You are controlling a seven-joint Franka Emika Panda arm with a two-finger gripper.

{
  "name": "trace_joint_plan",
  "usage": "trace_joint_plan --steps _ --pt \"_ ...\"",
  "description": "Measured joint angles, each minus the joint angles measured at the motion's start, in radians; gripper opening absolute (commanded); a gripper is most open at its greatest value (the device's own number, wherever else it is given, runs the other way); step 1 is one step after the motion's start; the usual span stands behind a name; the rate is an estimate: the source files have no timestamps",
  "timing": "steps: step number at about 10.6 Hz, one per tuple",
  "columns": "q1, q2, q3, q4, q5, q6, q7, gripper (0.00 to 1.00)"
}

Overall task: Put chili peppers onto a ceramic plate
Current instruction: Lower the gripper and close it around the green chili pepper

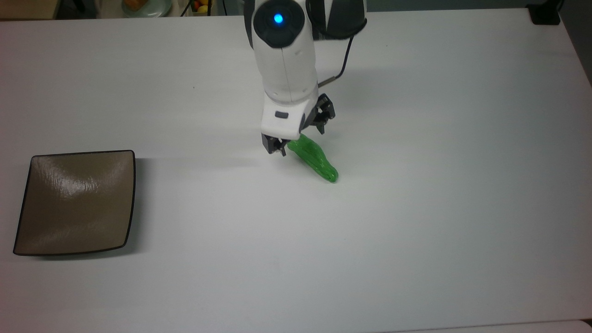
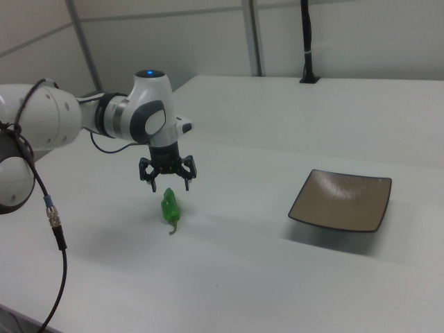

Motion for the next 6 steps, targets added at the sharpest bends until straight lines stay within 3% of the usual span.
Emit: trace_joint_plan --steps 4,6 --pt "0.014 0.056 0.017 -0.025 -0.004 0.093 0.0 1.0" --pt "0.015 0.07 0.029 -0.039 -0.028 0.111 0.0 0.87"
